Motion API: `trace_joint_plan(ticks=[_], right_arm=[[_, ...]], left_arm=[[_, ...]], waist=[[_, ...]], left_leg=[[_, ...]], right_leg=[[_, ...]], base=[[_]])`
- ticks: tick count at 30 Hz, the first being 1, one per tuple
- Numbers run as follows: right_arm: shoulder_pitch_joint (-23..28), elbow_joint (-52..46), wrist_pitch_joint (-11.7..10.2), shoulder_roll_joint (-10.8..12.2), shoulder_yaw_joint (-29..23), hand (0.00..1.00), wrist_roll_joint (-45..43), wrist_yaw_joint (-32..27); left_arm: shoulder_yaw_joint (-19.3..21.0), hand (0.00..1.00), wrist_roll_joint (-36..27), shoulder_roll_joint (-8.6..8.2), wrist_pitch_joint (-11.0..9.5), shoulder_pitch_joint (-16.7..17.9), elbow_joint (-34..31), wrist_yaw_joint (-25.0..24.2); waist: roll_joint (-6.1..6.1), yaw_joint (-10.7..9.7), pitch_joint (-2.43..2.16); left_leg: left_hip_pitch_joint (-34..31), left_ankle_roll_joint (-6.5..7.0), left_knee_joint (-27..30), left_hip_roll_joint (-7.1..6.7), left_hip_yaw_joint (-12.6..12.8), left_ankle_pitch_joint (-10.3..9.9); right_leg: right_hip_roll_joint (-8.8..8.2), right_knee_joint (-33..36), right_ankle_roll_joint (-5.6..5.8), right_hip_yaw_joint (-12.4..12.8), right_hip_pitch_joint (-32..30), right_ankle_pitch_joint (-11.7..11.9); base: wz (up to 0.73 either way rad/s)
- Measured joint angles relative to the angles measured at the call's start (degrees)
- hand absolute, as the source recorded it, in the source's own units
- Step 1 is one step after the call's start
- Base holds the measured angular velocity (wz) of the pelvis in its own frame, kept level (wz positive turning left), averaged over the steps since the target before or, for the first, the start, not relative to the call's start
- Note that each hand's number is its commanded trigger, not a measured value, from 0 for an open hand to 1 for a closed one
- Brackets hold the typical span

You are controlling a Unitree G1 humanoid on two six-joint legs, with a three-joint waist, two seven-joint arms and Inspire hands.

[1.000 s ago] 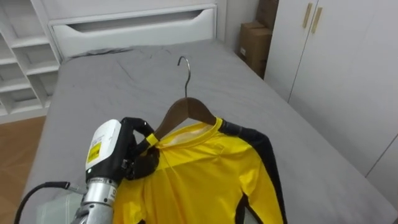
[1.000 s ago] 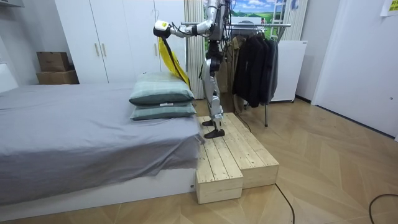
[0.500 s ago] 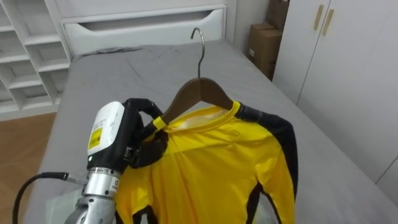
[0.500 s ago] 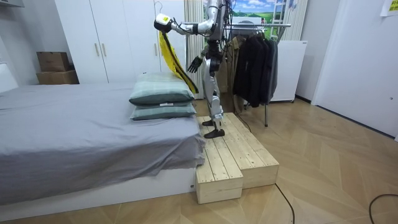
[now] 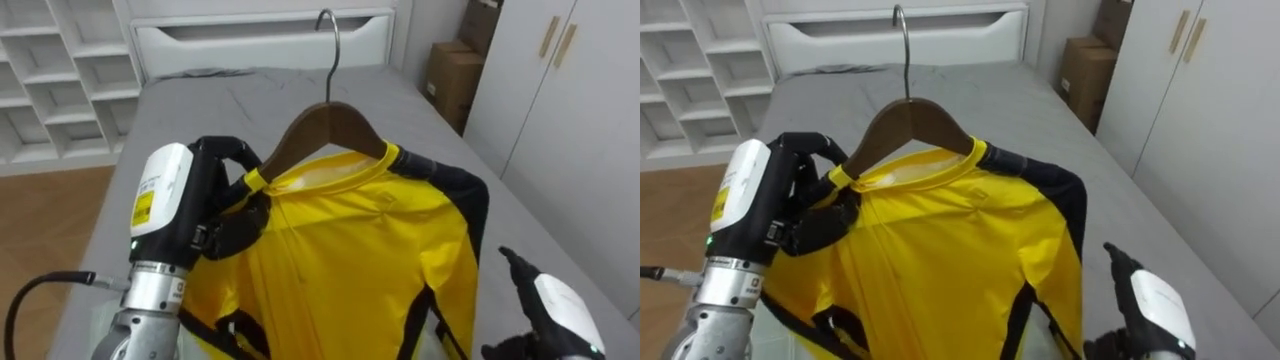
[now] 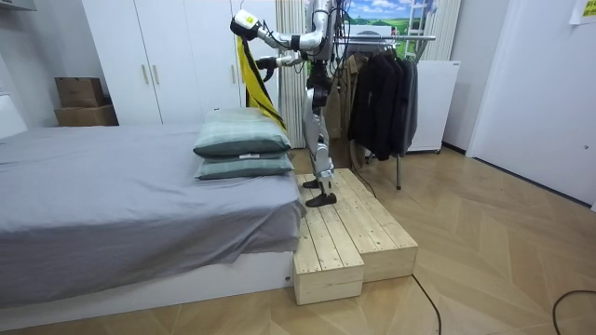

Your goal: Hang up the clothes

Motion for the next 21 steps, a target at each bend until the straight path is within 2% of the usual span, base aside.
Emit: trace_joint_plan(ticks=[2, 7, 21], right_arm=[[0.01, -1.92, -0.58, -0.11, 0.0, 0.0, -1.07, -0.84], [0.0, -5.02, -0.64, -0.12, 0.01, 0.0, -3.87, -1.84], [-0.15, -7.72, -0.45, -0.09, 0.11, 0.0, -7.31, -6.07]], left_arm=[[0.1, 1.0, 0.0, 0.24, -0.75, 0.0, -0.01, 0.0], [0.1, 1.0, 0.04, 1.54, -0.94, 0.04, -0.59, -0.01], [-0.06, 1.0, -0.01, 1.51, -0.85, 0.06, -0.74, -1.25]], waist=[[0.0, 0.22, 0.01], [0.04, 0.41, 0.01], [0.52, 1.69, 0.03]], left_leg=[[-0.05, -0.01, -0.02, 0.02, -0.06, -0.01], [-0.07, -0.1, -0.26, 0.09, -0.05, -0.08], [-0.04, -0.1, -0.15, 0.18, -0.1, -0.08]], right_leg=[[0.03, 0.0, 0.0, -0.04, -0.02, 0.0], [0.18, -0.01, 0.0, 0.08, -0.14, 0.01], [0.17, 0.89, -0.02, -0.02, -0.62, 0.02]], base=[[0.0], [0.0], [0.0]])
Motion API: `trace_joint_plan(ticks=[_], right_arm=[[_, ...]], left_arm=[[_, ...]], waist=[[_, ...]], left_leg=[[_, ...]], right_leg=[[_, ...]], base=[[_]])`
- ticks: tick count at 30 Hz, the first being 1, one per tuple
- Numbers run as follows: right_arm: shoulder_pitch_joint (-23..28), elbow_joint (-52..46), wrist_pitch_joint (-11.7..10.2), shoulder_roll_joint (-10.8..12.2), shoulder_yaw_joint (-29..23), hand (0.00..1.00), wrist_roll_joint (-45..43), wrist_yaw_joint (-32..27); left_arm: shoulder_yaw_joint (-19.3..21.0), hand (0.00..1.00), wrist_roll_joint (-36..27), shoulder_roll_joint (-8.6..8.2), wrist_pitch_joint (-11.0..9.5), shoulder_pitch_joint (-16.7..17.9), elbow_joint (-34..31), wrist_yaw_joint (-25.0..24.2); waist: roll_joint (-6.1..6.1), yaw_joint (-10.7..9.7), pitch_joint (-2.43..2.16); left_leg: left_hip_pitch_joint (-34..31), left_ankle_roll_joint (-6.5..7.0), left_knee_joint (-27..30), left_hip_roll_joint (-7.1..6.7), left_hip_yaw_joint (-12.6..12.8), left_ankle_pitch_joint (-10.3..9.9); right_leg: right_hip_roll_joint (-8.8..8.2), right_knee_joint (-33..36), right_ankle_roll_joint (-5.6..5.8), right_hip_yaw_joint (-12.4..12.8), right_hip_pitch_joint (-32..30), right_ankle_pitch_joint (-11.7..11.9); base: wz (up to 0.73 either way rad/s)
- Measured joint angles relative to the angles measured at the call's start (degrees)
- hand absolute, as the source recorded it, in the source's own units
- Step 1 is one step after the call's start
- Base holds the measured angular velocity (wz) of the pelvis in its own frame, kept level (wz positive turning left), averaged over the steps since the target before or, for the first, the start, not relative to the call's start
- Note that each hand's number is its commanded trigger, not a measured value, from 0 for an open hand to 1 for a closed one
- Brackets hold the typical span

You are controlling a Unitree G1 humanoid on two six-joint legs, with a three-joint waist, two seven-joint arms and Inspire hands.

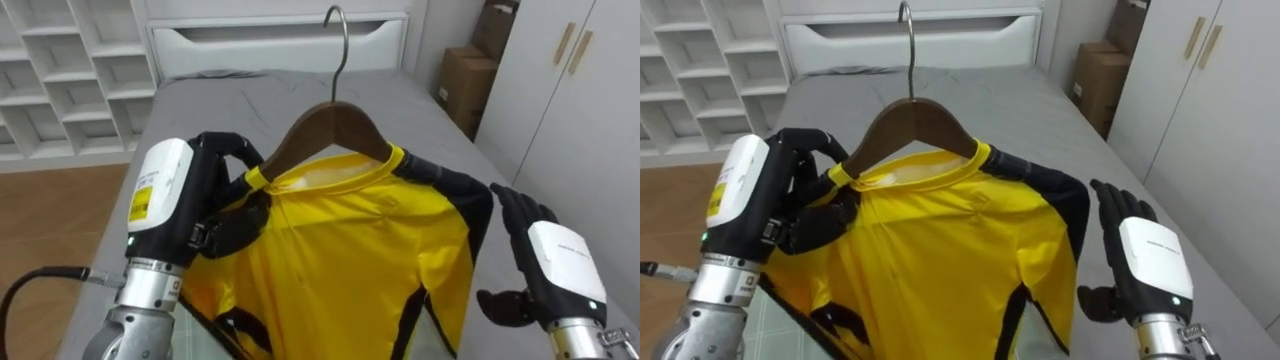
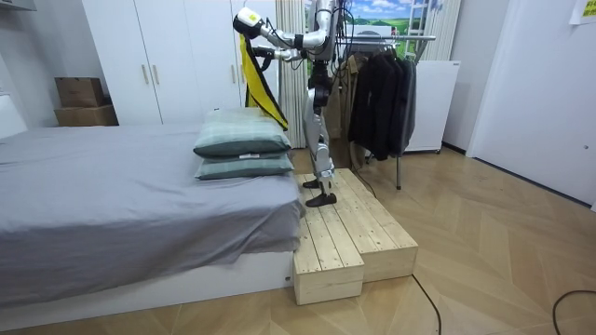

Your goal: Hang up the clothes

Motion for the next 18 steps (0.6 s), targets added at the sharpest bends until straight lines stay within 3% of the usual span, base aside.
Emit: trace_joint_plan(ticks=[18], right_arm=[[-2.17, -1.36, -0.23, -0.01, -0.01, 0.0, 0.61, -10.53]], left_arm=[[-0.05, 1.0, -0.04, -0.38, 0.01, 0.71, 0.0, -0.41]], waist=[[0.35, -0.15, 0.04]], left_leg=[[-0.05, 0.0, 0.0, 0.02, 0.01, 0.0]], right_leg=[[0.01, 0.11, 0.0, -0.1, -0.17, 0.0]], base=[[0.0]])
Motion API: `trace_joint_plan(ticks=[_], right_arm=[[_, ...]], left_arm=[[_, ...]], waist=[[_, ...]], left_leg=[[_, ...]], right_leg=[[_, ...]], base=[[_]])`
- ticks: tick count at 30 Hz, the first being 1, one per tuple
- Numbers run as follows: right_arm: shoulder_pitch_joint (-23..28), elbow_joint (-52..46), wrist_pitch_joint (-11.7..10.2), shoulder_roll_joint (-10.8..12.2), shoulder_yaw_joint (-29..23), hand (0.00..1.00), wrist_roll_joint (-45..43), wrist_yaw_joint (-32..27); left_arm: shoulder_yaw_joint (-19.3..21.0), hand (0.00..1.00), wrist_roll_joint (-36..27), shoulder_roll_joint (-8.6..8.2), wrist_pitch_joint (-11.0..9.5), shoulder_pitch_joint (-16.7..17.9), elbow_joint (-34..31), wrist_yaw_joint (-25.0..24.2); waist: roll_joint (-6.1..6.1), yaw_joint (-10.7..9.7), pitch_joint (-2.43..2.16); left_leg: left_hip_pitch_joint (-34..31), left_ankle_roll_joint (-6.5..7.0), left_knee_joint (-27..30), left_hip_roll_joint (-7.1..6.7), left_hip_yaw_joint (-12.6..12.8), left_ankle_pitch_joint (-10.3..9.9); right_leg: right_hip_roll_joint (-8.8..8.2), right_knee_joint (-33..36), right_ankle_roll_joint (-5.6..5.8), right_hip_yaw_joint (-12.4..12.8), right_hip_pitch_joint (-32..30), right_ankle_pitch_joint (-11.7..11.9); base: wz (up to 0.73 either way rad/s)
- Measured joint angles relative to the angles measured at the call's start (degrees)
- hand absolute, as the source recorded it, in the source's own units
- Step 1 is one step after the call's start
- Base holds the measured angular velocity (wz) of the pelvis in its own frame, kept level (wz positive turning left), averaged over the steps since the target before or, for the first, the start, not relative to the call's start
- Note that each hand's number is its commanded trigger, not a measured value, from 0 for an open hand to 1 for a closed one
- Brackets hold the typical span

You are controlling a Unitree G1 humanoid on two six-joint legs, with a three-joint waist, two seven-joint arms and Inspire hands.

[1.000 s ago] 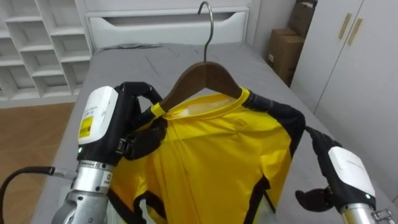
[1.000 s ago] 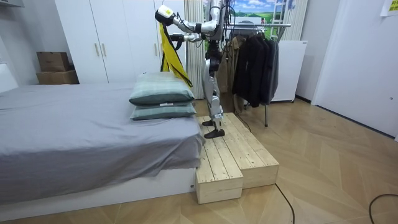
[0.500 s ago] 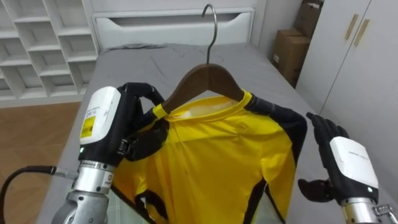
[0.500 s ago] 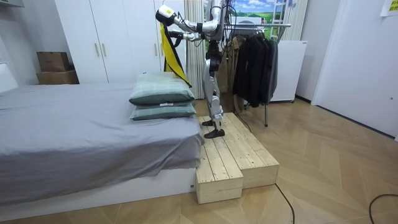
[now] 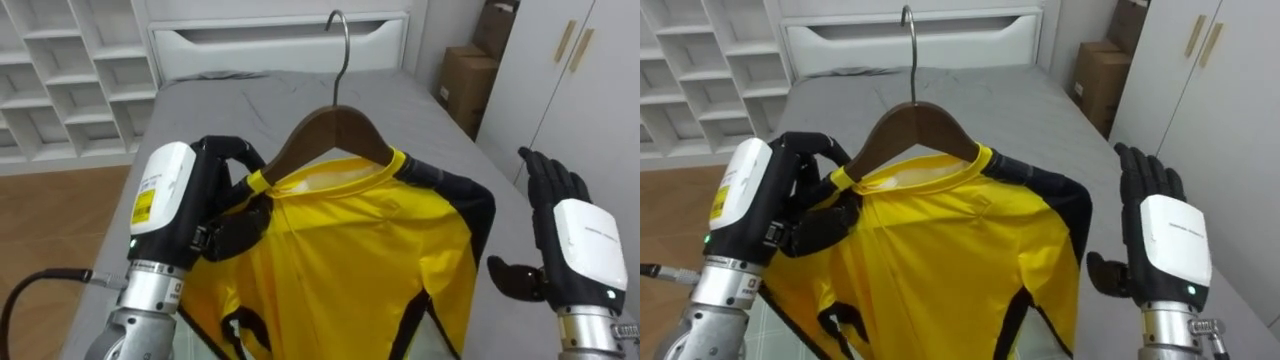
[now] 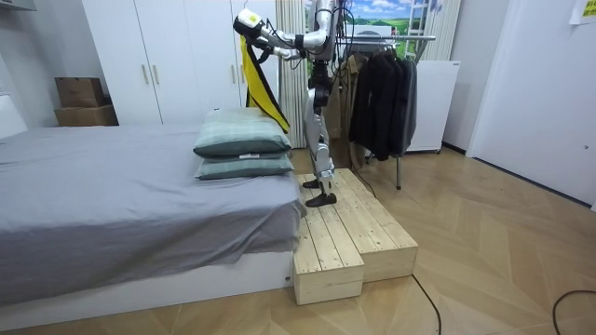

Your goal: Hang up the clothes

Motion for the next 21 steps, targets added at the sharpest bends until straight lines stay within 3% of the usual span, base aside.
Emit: trace_joint_plan(ticks=[6, 11, 21], right_arm=[[-0.66, -5.79, 0.08, 0.01, 0.09, 0.0, -0.31, -1.3], [-0.66, -9.52, 0.17, -0.01, 1.68, 0.0, -0.31, -2.45], [-0.66, -13.18, 1.28, -0.25, 2.09, 0.0, -0.71, -2.09]], left_arm=[[0.0, 1.0, 0.0, -0.18, 0.17, 0.09, -0.08, 0.0], [-0.02, 1.0, 0.86, -0.4, 2.03, 0.12, -0.68, -0.01], [0.0, 1.0, 1.05, -0.37, 2.46, 0.12, -0.76, -0.73]], waist=[[0.19, 0.1, -0.08], [0.27, 0.05, -0.14], [0.32, -0.03, -0.21]], left_leg=[[0.01, 0.0, -0.01, 0.0, 0.03, 0.0], [0.08, 0.0, -0.09, 0.01, 0.1, 0.0], [0.04, 0.0, -0.08, 0.03, 0.1, 0.0]], right_leg=[[0.03, -0.07, 0.0, 0.17, 0.0, 0.0], [0.04, -0.07, 0.0, 0.18, 0.07, 0.0], [0.06, 0.03, 0.0, 0.23, -0.08, 0.0]], base=[[0.0], [0.0], [0.0]])
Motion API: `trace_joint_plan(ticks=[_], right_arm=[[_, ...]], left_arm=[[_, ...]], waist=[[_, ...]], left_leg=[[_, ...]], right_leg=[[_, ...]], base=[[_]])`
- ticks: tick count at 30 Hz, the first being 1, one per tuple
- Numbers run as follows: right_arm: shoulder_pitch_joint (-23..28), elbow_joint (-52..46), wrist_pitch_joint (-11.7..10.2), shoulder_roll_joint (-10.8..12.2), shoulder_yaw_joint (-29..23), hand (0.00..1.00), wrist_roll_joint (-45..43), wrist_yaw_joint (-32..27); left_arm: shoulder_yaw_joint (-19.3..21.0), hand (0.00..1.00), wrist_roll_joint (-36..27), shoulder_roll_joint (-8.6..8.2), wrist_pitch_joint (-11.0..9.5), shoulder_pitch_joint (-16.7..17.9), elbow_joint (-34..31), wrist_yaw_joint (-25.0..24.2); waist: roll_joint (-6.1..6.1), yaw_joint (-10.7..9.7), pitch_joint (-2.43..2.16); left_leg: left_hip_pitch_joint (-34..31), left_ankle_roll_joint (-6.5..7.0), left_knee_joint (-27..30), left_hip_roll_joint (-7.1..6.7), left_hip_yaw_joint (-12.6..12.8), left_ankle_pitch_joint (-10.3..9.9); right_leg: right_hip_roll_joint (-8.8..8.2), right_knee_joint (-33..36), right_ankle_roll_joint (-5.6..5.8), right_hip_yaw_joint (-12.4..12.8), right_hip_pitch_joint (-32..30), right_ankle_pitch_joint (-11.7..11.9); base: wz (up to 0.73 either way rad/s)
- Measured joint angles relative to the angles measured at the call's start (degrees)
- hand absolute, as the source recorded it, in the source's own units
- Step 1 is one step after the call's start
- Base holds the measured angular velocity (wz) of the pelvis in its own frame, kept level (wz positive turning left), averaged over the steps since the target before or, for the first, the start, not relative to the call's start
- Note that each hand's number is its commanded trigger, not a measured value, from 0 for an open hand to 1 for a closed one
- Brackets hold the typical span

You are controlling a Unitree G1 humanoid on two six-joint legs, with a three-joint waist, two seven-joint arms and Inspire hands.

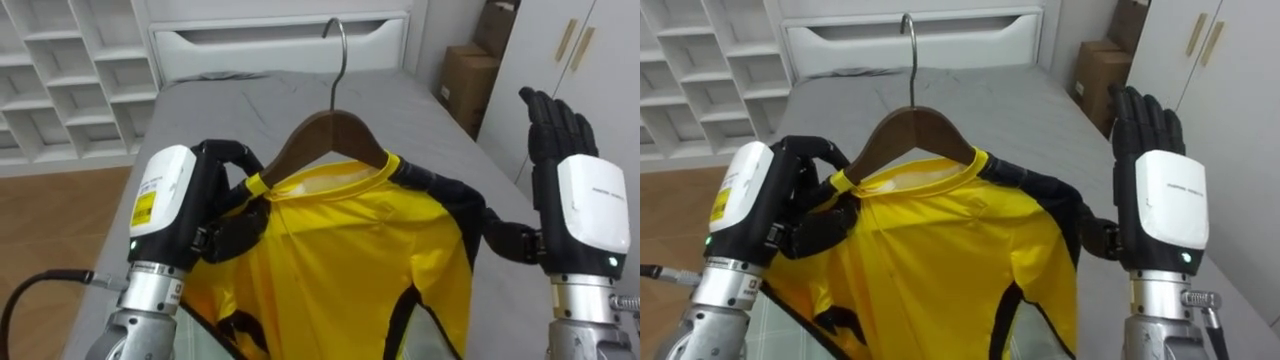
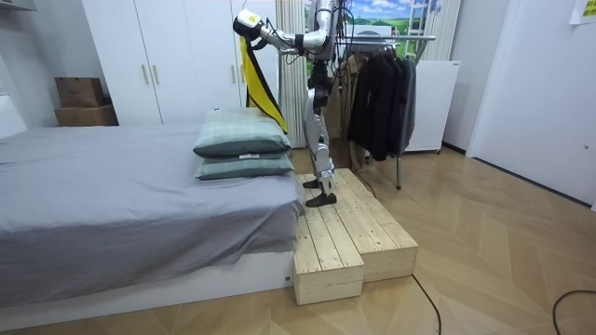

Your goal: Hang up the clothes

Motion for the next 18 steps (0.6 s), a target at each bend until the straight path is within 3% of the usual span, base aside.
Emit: trace_joint_plan(ticks=[18], right_arm=[[0.0, -2.78, -0.67, -1.66, 0.95, 0.0, 1.97, 1.66]], left_arm=[[-0.13, 1.0, 0.99, 0.08, -0.02, 0.01, -0.58, 0.0]], waist=[[-0.89, 0.18, -0.28]], left_leg=[[-0.37, 0.0, -0.23, -0.05, 0.27, 0.01]], right_leg=[[0.05, 0.01, 0.0, 0.21, -0.49, 0.0]], base=[[0.0]])
